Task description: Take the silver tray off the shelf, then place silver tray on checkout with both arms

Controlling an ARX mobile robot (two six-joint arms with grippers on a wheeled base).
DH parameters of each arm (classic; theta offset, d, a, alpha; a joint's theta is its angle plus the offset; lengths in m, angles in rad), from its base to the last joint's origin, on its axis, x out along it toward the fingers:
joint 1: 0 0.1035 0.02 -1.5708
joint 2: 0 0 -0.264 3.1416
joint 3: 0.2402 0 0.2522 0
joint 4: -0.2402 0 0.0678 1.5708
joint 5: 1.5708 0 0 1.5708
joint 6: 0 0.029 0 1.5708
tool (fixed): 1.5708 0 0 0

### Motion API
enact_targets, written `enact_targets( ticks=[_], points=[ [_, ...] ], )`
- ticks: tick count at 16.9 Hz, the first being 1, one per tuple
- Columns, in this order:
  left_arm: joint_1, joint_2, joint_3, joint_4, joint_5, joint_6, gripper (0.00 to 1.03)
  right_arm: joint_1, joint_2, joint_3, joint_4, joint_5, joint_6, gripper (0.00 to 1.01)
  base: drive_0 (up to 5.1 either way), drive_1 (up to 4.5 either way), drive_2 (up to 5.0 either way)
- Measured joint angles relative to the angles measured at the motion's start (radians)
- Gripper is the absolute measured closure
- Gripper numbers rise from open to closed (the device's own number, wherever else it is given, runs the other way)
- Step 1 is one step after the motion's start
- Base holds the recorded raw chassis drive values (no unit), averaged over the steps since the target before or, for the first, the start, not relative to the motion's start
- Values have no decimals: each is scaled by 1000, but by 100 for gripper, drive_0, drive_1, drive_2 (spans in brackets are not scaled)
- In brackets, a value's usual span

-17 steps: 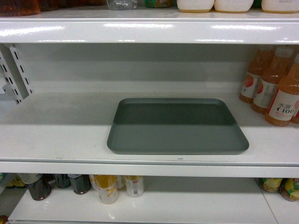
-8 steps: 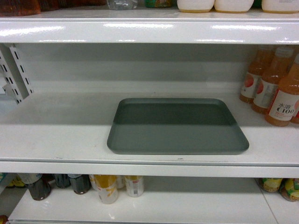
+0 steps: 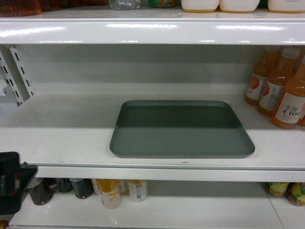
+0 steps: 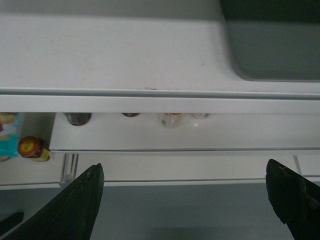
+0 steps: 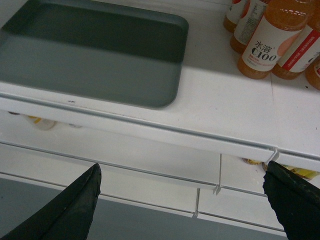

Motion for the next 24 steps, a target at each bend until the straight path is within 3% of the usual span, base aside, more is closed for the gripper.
enact_targets(
  ticks=[7, 17, 18, 19, 20, 21, 24],
  points=[
    [-24, 217, 125, 40, 27, -50, 5, -13, 204, 124, 23, -12, 42, 3, 0, 0, 0],
    [-58, 372, 244, 62, 19, -56, 5, -19, 353, 232, 50, 3, 69, 3, 0, 0, 0],
    [-77, 490, 352, 50, 18, -62, 5, -19, 443, 317, 59, 8, 89, 3, 0, 0, 0],
    [-121, 686, 602, -32, 12, -83, 5, -17, 652, 499, 40, 31, 109, 3, 0, 0, 0],
    [-151, 775, 736, -85, 17, -95, 5, 11, 747, 604, 29, 48, 120, 3, 0, 0, 0],
    [-157, 883, 823, -114, 13, -102, 5, 47, 843, 677, 17, 66, 135, 3, 0, 0, 0],
    [-151, 935, 912, -145, 10, -109, 5, 55, 933, 763, -17, 81, 153, 3, 0, 0, 0]
  ],
)
